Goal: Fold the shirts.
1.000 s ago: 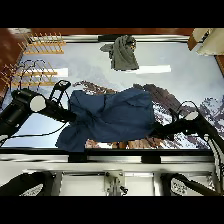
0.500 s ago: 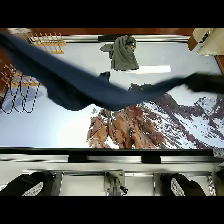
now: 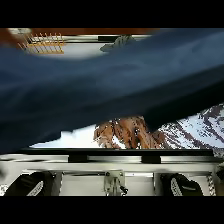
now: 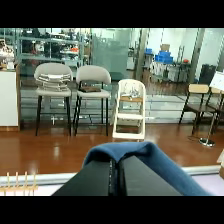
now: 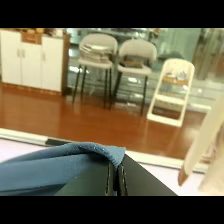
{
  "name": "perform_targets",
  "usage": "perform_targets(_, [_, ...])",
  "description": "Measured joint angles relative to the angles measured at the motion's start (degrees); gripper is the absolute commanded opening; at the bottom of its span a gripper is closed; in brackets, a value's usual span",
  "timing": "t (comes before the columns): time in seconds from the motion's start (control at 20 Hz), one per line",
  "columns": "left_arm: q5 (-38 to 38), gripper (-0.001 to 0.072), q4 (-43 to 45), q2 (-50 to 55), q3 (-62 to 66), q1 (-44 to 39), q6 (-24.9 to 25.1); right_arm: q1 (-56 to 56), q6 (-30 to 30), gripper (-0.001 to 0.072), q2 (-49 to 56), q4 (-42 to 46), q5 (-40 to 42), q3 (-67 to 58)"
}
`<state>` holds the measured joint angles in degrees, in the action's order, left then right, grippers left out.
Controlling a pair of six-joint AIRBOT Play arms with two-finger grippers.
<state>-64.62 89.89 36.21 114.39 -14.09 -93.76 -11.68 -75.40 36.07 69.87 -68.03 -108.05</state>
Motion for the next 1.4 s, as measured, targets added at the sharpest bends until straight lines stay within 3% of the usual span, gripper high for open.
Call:
perform_targets(0.5, [-19.1,0.0031,-0.1,5.0,-11.3,0.1,0.1,0.0,-7.5,0.0067,8.6,7.5,-29.5,2.3])
perform_targets(0.65, [-19.3,0.0031,-0.2,10.0,-19.5,0.1,0.1,0.0,-9.2,0.0066,13.6,7.7,-31.3,11.8])
perform_targets(0.8, [-12.1,0.0031,-0.3,17.8,-24.8,0.1,0.2,0.1,-10.1,0.0067,20.9,5.6,-23.1,20.4])
perform_targets(1.0, [1.5,0.0031,-0.3,31.4,-25.7,1.6,-0.2,3.8,-10.6,0.0067,33.3,2.9,-4.9,24.2])
perform_targets(1.2, [9.2,0.0031,-0.4,44.2,-23.4,6.3,-5.7,9.4,-11.1,0.0067,43.8,2.1,15.3,25.2])
perform_targets(1.4, [17.7,0.0031,-1.9,52.6,-22.4,11.2,-8.2,13.3,-12.0,0.0067,51.6,1.4,32.3,25.4])
